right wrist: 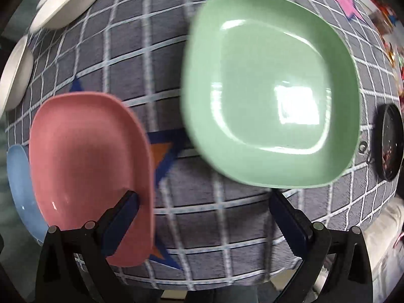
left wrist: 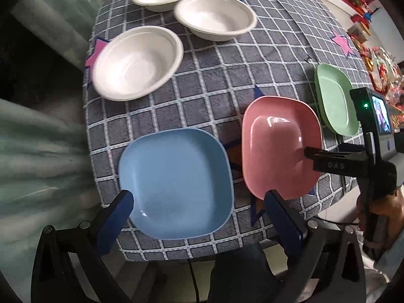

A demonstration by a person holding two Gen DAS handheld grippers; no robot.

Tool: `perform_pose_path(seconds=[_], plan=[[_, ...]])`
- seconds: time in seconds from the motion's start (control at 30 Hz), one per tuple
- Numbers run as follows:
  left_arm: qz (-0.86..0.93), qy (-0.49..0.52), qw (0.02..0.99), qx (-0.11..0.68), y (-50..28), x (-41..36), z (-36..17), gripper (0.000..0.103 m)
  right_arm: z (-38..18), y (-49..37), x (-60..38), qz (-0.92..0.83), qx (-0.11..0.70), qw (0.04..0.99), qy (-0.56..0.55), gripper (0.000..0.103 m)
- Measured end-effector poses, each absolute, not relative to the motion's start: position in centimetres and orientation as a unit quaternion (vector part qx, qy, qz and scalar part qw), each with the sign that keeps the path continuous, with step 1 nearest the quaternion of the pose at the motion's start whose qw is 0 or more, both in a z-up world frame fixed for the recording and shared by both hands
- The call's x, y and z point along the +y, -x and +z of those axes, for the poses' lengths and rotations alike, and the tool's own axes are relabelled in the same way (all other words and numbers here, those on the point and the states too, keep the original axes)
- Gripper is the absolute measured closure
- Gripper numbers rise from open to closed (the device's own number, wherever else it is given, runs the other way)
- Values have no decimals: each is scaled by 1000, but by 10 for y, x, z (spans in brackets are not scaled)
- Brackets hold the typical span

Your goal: Organize plates and bowls

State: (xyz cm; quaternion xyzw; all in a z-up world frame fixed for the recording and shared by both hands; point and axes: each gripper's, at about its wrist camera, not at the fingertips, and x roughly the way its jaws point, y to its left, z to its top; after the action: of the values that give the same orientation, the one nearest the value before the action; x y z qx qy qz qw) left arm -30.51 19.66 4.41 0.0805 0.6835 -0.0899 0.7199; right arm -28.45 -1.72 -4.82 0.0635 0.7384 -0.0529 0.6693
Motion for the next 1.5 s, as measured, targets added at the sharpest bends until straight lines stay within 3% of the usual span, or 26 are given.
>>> perform_pose_path(seconds=[0.27,0.5,0.63,0.9,0.93,0.97,1.07,1.3,1.5], plan=[[-132,-99,709,686,303,164,29,0,-47,316,-67,-64,750,659,-15,0],[-156,-128,704,681,287,110,10,0,-32,330,-106,-74,757,647,-52,0],[-151,-145,696,687,283,88,-7,6,-27,340,-138,-66,754,651,-60,0],[-127,-163,691,692,277,57,-26,10,-28,335,-108,-45,750,658,-58,0],[-125,-167,690,693,276,52,-29,11,-26,335,-101,-36,749,660,-57,10],[-122,-171,686,697,275,48,-34,14,-24,336,-97,-29,748,660,-57,27],[-114,-186,663,717,277,39,-48,21,-22,338,-83,-21,750,659,-51,32],[-103,-146,663,727,282,41,-56,28,-18,341,-55,10,748,662,-47,42],[-122,-124,661,730,296,53,-53,57,-17,343,-57,12,747,662,-54,60]])
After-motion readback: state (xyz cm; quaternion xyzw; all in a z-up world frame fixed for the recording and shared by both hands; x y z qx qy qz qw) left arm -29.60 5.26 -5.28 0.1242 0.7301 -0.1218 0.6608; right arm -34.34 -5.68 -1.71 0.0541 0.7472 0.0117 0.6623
